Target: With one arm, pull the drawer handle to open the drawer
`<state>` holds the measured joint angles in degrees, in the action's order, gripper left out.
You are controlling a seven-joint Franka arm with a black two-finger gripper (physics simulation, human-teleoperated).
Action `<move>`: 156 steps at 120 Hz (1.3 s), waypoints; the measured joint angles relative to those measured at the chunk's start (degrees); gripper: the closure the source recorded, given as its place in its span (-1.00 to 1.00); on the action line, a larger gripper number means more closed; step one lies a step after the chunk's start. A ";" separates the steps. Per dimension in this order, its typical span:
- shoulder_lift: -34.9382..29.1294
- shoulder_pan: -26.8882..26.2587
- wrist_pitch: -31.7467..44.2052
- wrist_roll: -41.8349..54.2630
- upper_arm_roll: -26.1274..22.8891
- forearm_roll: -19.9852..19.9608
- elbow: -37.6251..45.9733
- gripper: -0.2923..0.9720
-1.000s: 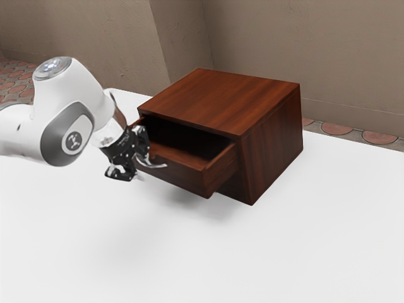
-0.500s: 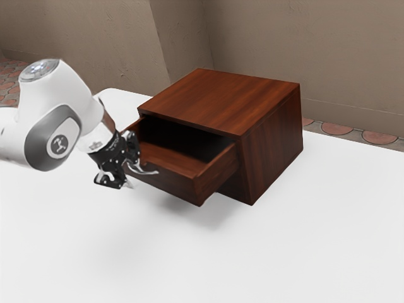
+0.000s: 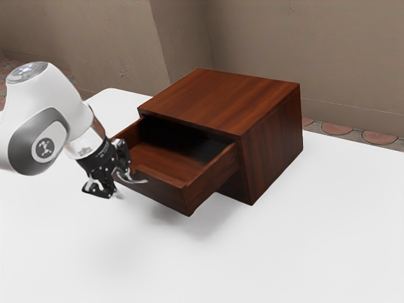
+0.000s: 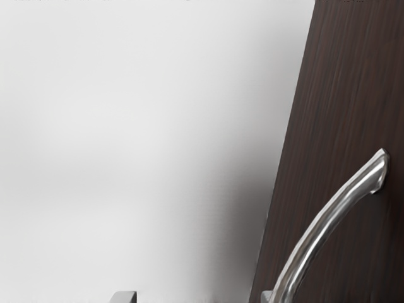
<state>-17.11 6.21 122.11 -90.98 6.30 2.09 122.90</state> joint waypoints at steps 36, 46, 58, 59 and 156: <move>-2.35 -0.24 -3.51 -1.33 0.68 0.03 1.23 0.16; -3.15 -0.31 -4.21 -1.59 0.73 0.04 1.74 0.15; -3.83 -0.43 -4.83 -1.91 0.76 0.11 2.09 0.14; -3.85 -0.46 -4.88 -1.93 0.76 0.12 2.11 0.14; -3.63 -0.72 -6.36 -3.25 1.24 0.35 1.21 -0.15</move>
<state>-20.74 5.49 115.76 -94.24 7.54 2.44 124.11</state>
